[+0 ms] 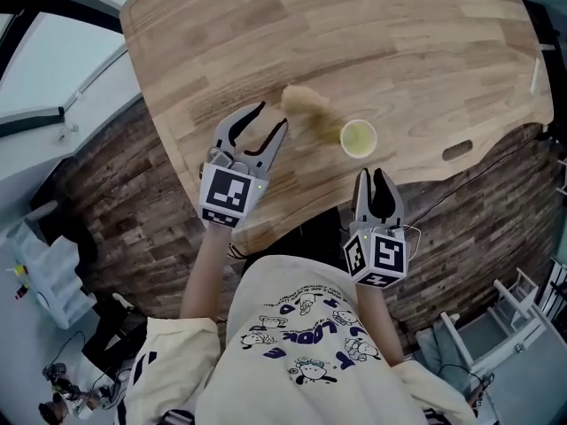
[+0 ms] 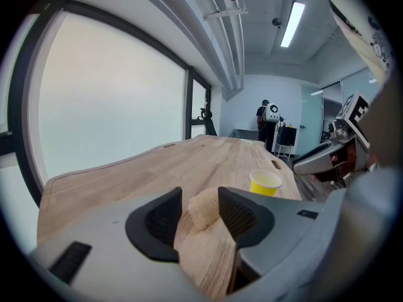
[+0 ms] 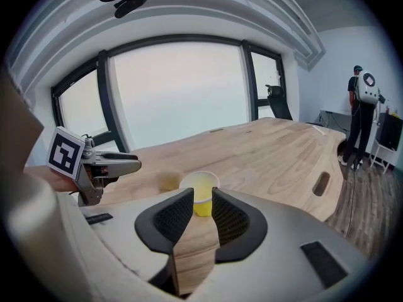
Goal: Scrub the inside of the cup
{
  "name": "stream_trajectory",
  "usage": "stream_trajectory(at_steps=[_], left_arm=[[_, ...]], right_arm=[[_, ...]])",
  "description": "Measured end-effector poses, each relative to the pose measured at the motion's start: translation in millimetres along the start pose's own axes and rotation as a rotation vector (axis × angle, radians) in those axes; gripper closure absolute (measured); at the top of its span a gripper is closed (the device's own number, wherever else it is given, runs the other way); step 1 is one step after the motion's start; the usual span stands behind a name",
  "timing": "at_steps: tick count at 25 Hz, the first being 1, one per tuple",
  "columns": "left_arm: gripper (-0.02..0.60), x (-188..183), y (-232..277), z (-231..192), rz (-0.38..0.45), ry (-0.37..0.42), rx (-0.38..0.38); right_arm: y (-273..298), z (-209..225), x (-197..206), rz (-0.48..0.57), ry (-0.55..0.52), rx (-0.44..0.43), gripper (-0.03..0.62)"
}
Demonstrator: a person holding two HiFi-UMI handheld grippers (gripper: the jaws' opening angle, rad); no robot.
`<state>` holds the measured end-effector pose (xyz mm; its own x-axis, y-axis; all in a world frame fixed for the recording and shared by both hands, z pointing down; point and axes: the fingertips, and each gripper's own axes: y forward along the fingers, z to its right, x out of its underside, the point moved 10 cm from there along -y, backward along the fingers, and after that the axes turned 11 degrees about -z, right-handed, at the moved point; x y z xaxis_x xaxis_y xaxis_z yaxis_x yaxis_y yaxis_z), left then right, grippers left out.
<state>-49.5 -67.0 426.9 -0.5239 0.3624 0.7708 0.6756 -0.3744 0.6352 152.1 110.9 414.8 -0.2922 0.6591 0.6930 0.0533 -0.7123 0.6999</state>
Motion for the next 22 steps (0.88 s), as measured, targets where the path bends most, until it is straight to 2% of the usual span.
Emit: stream_trajectory(at_steps=[5, 9, 12, 15, 18, 22], left_arm=[[0.386, -5, 13, -11, -0.003, 0.059, 0.018], [0.318, -9, 25, -18, -0.041, 0.213, 0.065], [0.284, -8, 39, -22, -0.089, 0.33, 0.133], [0.251, -5, 52, -21, -0.145, 0.408, 0.207], [0.235, -3, 65, -20, -0.193, 0.485, 0.229], [0.215, -4, 80, -18, -0.222, 0.519, 0.274]], right_arm=[[9, 13, -6, -0.025, -0.013, -0.03, 0.522], [13, 24, -7, -0.047, -0.025, -0.043, 0.502], [16, 32, -7, -0.056, -0.016, -0.043, 0.488], [18, 36, -7, -0.063, -0.011, -0.043, 0.485], [20, 36, -4, -0.076, -0.02, -0.051, 0.485], [23, 33, 1, -0.096, -0.019, -0.063, 0.484]])
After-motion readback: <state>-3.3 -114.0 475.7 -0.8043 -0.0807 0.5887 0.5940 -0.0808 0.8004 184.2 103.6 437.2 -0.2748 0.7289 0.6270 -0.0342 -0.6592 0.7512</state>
